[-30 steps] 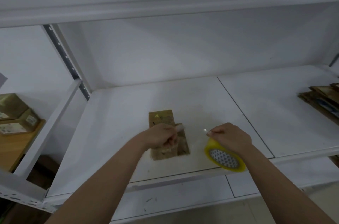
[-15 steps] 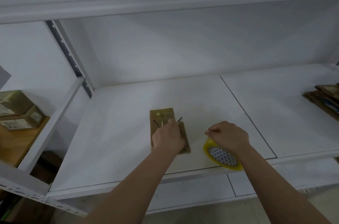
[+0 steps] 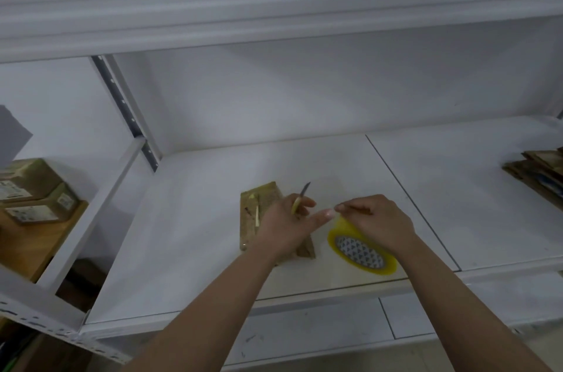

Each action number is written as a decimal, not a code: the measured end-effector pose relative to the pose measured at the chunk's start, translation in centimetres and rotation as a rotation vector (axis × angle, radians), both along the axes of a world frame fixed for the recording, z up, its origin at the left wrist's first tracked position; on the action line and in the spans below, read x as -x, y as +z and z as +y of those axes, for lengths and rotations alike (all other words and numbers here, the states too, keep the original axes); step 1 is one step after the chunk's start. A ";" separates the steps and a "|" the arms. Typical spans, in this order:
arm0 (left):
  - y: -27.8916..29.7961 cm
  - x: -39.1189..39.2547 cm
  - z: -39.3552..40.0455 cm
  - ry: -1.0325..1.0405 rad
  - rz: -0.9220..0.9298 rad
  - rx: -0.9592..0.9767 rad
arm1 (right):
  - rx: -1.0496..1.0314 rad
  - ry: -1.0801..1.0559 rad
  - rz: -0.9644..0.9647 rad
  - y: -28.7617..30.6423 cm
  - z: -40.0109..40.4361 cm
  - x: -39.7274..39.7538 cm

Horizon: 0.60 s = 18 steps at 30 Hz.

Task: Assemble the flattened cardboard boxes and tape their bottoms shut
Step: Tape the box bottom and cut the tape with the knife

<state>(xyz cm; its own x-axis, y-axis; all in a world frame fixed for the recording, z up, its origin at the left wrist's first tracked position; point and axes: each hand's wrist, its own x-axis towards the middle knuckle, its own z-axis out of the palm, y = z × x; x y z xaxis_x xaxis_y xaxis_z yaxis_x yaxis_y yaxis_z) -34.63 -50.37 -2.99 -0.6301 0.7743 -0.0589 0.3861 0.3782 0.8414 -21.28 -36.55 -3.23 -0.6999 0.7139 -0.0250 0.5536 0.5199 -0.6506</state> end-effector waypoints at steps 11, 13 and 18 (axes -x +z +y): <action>1.3 -4.9 1.3 0.316 -0.735 -0.237 | -0.282 -0.173 0.255 -0.2 -2.0 0.6; 1.3 -4.9 0.9 0.301 -0.718 -0.229 | -0.380 -0.184 0.275 -0.5 -2.3 0.6; 1.7 -4.6 -0.6 0.168 -0.664 -0.159 | -0.534 -0.246 0.260 -1.5 -2.3 1.0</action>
